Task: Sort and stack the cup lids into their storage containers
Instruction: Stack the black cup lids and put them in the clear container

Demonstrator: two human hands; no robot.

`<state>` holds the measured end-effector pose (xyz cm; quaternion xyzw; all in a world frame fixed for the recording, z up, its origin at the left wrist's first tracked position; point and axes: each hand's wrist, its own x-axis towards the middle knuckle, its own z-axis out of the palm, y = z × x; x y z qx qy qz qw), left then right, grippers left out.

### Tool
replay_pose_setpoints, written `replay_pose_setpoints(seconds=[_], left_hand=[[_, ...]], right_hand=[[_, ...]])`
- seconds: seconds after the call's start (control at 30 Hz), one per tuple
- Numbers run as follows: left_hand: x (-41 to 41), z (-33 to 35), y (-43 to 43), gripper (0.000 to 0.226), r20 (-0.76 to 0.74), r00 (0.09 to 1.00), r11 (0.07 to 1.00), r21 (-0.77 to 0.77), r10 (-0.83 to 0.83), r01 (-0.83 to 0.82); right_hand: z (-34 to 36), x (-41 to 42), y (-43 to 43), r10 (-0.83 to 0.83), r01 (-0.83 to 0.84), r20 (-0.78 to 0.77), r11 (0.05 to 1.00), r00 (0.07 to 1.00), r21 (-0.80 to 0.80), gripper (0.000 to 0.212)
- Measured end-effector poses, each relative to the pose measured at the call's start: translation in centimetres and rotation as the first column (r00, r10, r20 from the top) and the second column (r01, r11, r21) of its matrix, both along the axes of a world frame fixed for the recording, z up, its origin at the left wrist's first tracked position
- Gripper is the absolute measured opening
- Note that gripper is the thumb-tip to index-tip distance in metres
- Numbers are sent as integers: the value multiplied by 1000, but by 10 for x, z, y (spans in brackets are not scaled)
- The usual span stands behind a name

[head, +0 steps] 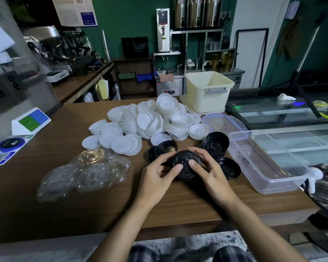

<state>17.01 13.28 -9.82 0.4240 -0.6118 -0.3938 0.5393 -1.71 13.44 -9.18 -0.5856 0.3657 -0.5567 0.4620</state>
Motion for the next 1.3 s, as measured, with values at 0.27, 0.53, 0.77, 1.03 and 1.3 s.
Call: replay_pose_setpoints(seconds=[0.27, 0.53, 0.77, 1.03, 1.3], left_hand=[[1, -3, -4, 30, 29, 993, 989, -98, 112, -108], [32, -7, -34, 31, 479, 779, 872, -459, 404, -171], [37, -15, -43, 18, 531, 725, 853, -500, 440, -152], [37, -6, -32, 17, 361, 845, 893, -369, 394, -259], [28, 1, -16, 26, 106, 932, 888, -358, 347, -290]], right_hand=[[3, -2, 1, -1, -4, -115, 999, 993, -42, 47], [-2, -2, -4, -94, 92, -75, 995, 993, -28, 48], [-4, -2, -5, -105, 103, -82, 994, 991, -22, 46], [-3, -1, -2, -122, 120, -95, 993, 988, -20, 42], [-4, 0, -2, -149, 148, -68, 989, 987, -12, 44]])
